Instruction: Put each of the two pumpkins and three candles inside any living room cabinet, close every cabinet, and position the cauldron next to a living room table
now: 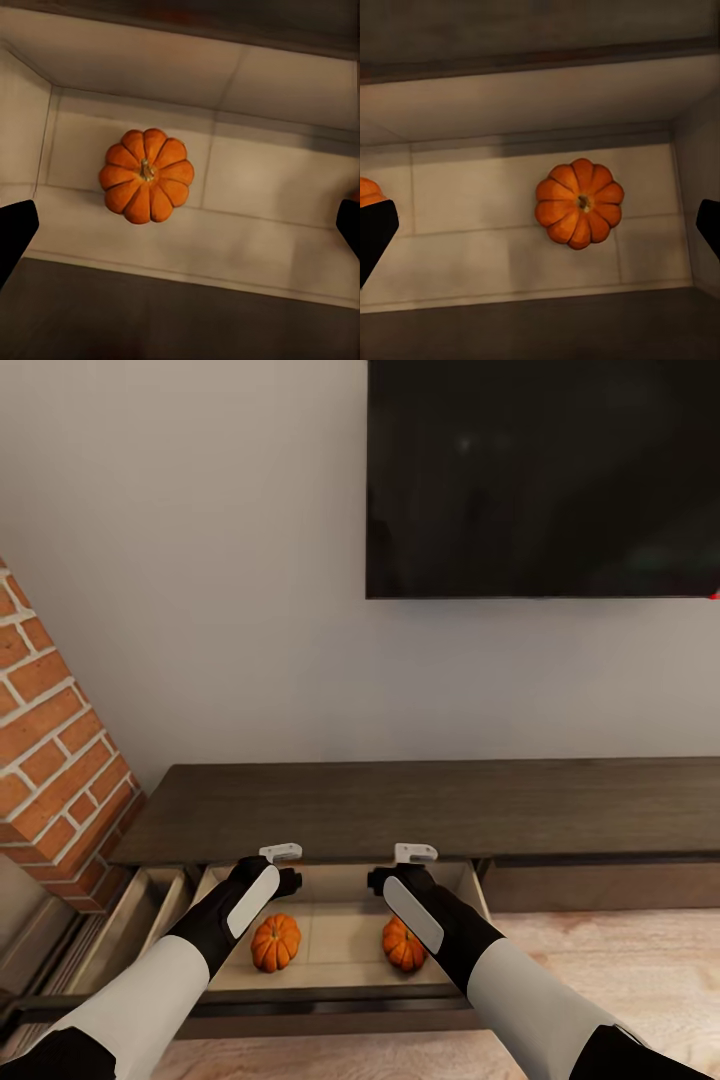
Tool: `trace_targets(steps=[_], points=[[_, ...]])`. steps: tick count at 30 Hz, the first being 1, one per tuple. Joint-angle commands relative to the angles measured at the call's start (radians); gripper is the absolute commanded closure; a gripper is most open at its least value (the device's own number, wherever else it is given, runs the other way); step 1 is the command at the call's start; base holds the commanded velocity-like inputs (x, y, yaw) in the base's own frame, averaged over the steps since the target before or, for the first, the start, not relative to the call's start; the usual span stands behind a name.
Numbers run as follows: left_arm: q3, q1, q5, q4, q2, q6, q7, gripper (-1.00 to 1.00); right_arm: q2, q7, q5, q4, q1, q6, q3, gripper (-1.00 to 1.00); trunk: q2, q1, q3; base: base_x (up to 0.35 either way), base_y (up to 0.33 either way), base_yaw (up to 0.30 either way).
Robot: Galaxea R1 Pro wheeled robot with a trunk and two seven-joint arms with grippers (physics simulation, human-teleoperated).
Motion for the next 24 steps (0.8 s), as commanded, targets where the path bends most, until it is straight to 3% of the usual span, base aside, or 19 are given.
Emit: trace_targets(steps=[1, 10, 24], points=[[-0.004, -0.001, 0.011, -0.001, 0.001, 0.001, 0.01, -1.0, -0.001, -0.008, -0.01, -0.001, -0.001, 0.003, 0.004, -1.0, 0.007, -0.004, 0.002, 0.0, 0.0, 0.0], [-0.003, -0.001, 0.011, -0.001, 0.001, 0.001, 0.01, -1.0, -0.001, -0.008, -0.015, -0.001, -0.001, 0.003, 0.004, -1.0, 0.07, -0.039, 0.031, -0.116, 0.0, 0.0], [-0.004, -0.001, 0.011, -0.002, 0.001, 0.001, 0.01, -1.0, 0.001, -0.008, -0.015, -0.001, -0.001, 0.003, 0.004, -1.0, 0.168, -0.092, 0.074, -0.01, 0.0, 0.0]])
